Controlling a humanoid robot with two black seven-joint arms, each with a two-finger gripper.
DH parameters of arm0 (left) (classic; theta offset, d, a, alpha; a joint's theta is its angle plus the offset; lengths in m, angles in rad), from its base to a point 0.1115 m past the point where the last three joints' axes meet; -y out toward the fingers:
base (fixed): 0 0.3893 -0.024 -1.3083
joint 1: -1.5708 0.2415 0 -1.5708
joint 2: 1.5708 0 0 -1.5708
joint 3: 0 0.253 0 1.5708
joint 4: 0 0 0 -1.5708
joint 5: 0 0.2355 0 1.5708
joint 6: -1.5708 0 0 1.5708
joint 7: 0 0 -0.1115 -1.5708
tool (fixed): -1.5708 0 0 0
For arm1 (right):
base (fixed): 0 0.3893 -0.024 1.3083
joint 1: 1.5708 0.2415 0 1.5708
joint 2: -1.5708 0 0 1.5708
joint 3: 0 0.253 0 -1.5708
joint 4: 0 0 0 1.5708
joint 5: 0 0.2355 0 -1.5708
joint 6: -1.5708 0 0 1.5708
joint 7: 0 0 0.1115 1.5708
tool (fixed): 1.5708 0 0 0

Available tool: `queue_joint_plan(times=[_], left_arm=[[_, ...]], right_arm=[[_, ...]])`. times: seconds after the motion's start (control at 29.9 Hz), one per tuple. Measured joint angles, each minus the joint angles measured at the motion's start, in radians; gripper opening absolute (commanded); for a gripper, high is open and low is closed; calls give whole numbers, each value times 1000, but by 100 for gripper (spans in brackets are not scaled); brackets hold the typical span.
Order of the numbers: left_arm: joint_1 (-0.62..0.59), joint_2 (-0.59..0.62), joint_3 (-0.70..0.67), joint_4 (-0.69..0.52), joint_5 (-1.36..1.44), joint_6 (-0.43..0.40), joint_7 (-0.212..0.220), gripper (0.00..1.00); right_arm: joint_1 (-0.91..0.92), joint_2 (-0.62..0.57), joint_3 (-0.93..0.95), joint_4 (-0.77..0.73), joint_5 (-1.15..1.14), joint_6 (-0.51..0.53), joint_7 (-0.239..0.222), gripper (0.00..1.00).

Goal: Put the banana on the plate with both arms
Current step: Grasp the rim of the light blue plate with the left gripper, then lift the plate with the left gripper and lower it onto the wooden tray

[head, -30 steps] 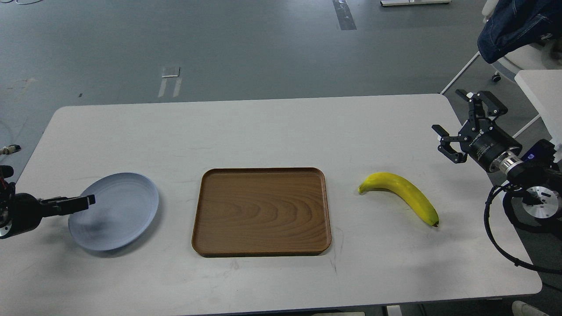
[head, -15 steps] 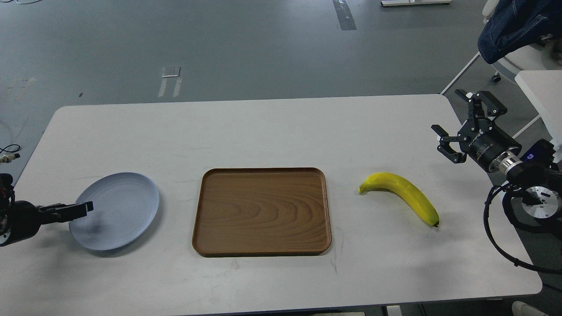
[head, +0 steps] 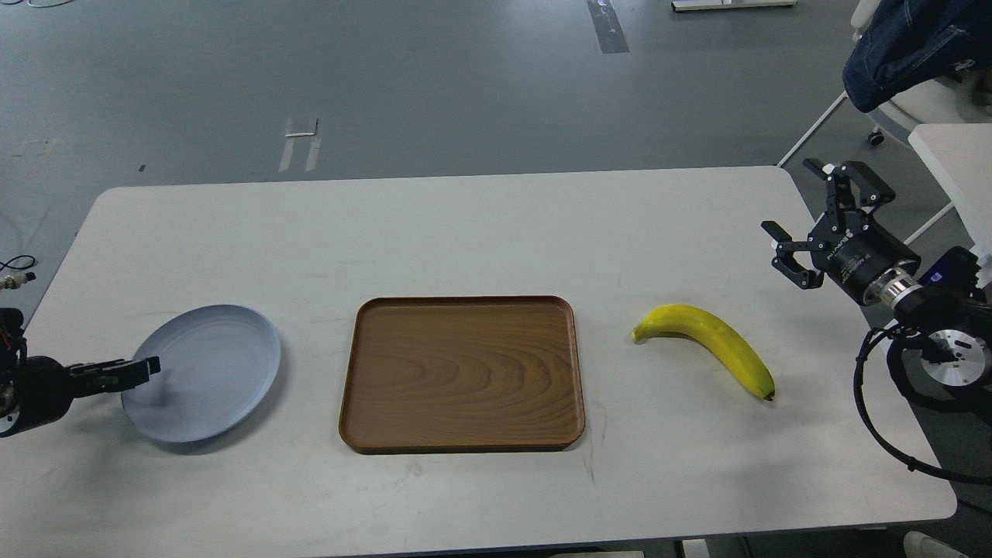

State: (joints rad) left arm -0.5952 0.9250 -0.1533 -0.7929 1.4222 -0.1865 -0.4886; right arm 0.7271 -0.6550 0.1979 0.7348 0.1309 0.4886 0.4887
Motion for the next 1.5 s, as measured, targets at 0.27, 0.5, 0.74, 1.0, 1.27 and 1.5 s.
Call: queue_joint_plan(times=[0.27, 0.5, 0.74, 1.0, 1.27, 1.5], left_arm=[[0, -1, 0, -2, 2, -1, 0, 0], [-43, 3, -5, -21, 0, -5, 0, 0], [-213, 13, -3, -80, -10, -93, 0, 0], [-372, -10, -3, -253, 2, -192, 0, 0], [-453, -253, 10, -303, 53, -198, 0, 0], [-471, -457, 83, -148, 116, -199, 0, 0]], right_arm=[[0, 0, 0, 0, 0, 0, 0, 100], [3, 0, 0, 0, -1, 0, 0, 100], [7, 0, 0, -2, -1, 0, 0, 100], [8, -2, 0, -6, -1, 0, 0, 100], [8, -13, 6, -10, -1, 0, 0, 100], [5, -42, 12, -9, -1, 0, 0, 100]])
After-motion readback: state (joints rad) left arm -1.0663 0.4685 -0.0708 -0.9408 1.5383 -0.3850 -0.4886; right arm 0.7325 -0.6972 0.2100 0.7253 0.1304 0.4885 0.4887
